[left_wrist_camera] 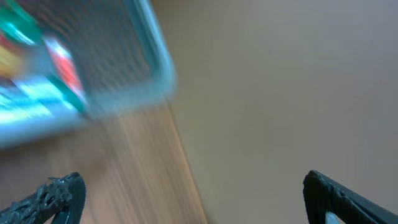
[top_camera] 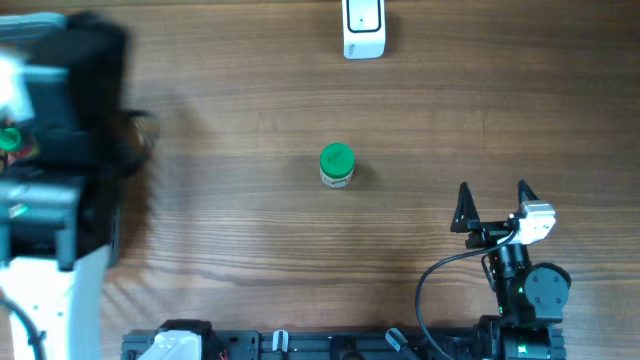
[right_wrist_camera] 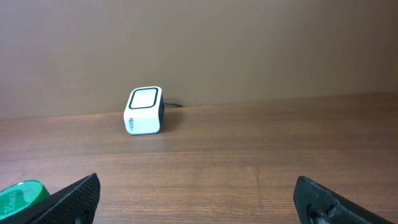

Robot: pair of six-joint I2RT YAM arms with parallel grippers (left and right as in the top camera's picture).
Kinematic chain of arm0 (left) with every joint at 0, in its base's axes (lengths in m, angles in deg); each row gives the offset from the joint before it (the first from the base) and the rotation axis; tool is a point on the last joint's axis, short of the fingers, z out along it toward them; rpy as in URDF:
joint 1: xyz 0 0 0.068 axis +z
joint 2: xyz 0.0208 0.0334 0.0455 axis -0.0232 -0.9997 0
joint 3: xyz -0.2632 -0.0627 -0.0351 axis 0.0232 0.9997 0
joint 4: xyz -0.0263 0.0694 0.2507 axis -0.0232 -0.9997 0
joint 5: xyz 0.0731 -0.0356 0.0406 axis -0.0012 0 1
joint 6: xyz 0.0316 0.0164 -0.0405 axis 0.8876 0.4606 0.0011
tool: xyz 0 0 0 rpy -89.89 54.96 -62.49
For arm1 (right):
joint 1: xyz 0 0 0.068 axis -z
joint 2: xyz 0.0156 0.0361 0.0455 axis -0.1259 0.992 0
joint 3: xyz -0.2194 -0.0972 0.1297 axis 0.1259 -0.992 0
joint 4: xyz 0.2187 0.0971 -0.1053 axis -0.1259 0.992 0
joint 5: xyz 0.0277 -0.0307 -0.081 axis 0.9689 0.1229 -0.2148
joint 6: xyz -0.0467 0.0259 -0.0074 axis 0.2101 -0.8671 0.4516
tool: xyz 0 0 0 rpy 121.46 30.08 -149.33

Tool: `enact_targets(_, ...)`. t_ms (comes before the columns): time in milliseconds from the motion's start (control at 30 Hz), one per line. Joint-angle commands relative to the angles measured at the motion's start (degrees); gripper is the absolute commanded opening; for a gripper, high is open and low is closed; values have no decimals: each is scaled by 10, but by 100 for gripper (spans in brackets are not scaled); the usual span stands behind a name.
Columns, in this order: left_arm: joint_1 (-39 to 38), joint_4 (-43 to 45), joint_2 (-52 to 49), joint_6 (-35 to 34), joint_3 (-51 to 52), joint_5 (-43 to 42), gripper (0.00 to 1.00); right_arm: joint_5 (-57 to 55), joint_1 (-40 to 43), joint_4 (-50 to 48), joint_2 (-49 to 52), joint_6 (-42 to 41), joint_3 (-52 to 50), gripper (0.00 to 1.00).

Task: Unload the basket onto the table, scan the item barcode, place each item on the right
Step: 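Carry the jar with left gripper and set it on table center, then reach left gripper into basket and grasp the red-capped sriracha bottle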

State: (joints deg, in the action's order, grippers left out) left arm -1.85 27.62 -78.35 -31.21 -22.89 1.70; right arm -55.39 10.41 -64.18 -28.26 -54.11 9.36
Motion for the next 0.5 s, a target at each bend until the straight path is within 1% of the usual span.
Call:
enact_targets(0,172,-20,-15,63,-5,-63,100,0,-2,-2,-2,-1,-1,100)
enact_targets(67,252,-31,-38,63,-5,-112,100,0,-2,-2,-2,-1,-1,100)
enact_targets(167,351,-37,-89,76,-5,-205,100,0,-2,-2,-2,-2,-1,100)
enact_targets(233,388,-39,-123,75,-5,-245,100,0,-2,-2,-2,-1,-1,100)
enact_targets(333,421,-40,-183,75,-5,-288,100,0,-2,-2,-2,-1,-1,99)
enact_targets(467,428,-28,-254,75,-5,-292,100,0,-2,-2,-2,-1,-1,100)
